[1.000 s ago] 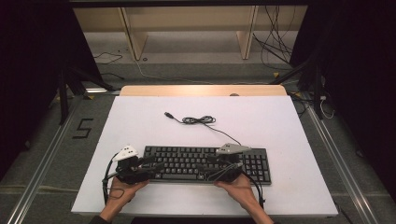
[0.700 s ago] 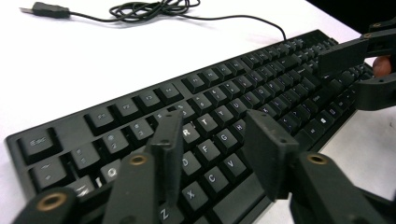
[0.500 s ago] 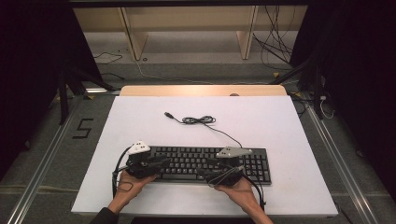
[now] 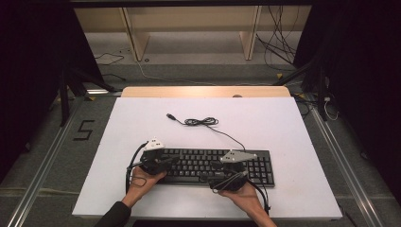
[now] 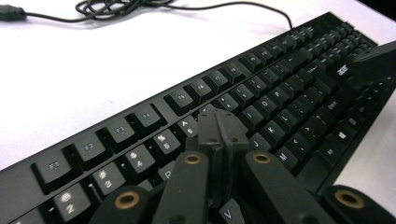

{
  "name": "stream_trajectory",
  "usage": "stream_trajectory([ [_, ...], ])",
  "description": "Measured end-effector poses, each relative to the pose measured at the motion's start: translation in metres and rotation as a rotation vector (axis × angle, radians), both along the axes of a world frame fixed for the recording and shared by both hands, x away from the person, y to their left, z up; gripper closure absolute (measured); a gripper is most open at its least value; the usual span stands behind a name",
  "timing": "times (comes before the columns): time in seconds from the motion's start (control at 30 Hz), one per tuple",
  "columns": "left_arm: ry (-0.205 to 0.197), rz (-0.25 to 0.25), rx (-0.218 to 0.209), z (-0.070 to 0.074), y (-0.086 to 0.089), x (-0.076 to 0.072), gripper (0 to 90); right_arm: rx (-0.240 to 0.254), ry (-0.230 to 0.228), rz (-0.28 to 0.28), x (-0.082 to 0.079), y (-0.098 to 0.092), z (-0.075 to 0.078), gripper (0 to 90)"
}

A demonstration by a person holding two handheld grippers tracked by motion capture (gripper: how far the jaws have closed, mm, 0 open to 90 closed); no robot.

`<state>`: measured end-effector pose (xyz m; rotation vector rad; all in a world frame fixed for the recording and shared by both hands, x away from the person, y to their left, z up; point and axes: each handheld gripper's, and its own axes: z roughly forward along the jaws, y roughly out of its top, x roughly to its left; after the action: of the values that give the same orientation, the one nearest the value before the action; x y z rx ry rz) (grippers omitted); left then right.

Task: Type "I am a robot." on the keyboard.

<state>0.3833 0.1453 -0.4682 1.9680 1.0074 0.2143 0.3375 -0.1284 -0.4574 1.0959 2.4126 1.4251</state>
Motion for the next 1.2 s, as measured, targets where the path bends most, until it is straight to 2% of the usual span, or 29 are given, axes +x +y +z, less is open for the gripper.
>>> stream_trajectory([
  [0.4,0.020,0.034,0.039,-0.006,-0.003,0.005,88.9,0.008,-0.012,0.001,-0.003,-0.002,0.002,35.3],
  [0.87,0.028,0.030,0.067,-0.011,-0.004,0.007,89.0,0.005,-0.008,0.003,-0.004,-0.001,0.002,34.7],
  [0.93,0.031,0.026,0.083,-0.012,-0.005,0.006,89.0,0.006,-0.008,0.004,-0.004,-0.001,0.002,34.6],
  [1.2,0.025,0.025,0.087,-0.013,-0.007,0.005,89.1,0.007,-0.010,0.004,-0.005,-0.001,0.002,34.6],
])
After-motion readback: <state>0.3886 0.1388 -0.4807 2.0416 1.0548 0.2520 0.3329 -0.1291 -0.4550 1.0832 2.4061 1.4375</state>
